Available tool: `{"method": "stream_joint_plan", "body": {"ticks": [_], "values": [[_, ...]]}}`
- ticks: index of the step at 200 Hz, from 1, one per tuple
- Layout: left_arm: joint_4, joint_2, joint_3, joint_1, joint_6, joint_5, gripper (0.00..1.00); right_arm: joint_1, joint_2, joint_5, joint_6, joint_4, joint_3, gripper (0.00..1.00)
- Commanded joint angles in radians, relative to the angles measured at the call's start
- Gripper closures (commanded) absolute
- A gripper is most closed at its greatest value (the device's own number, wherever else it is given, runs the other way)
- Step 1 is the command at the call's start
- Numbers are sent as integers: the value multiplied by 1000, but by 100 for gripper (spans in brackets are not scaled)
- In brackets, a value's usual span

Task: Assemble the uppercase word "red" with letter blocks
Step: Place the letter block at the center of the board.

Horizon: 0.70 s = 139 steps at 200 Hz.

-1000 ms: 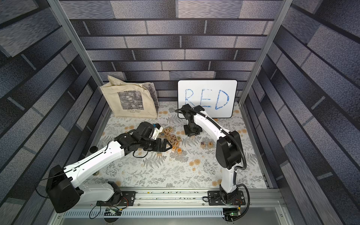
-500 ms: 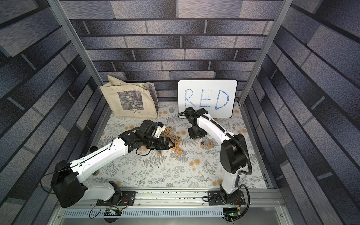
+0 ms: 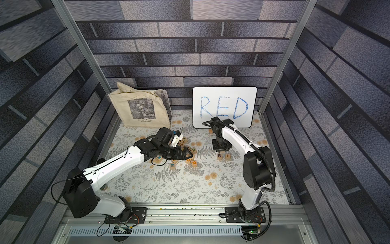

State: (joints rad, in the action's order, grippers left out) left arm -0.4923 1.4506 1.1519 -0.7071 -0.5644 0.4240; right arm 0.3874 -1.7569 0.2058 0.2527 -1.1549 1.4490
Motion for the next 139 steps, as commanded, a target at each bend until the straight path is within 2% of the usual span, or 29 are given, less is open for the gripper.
{"method": "stream_joint_plan", "body": {"ticks": [1, 139], "values": [[10, 21, 48, -8, 25, 25, 0, -29, 30, 21, 5, 13, -25, 87], [-6, 130, 140, -34, 42, 61, 0, -146, 6, 85, -43, 104, -128, 87]]}}
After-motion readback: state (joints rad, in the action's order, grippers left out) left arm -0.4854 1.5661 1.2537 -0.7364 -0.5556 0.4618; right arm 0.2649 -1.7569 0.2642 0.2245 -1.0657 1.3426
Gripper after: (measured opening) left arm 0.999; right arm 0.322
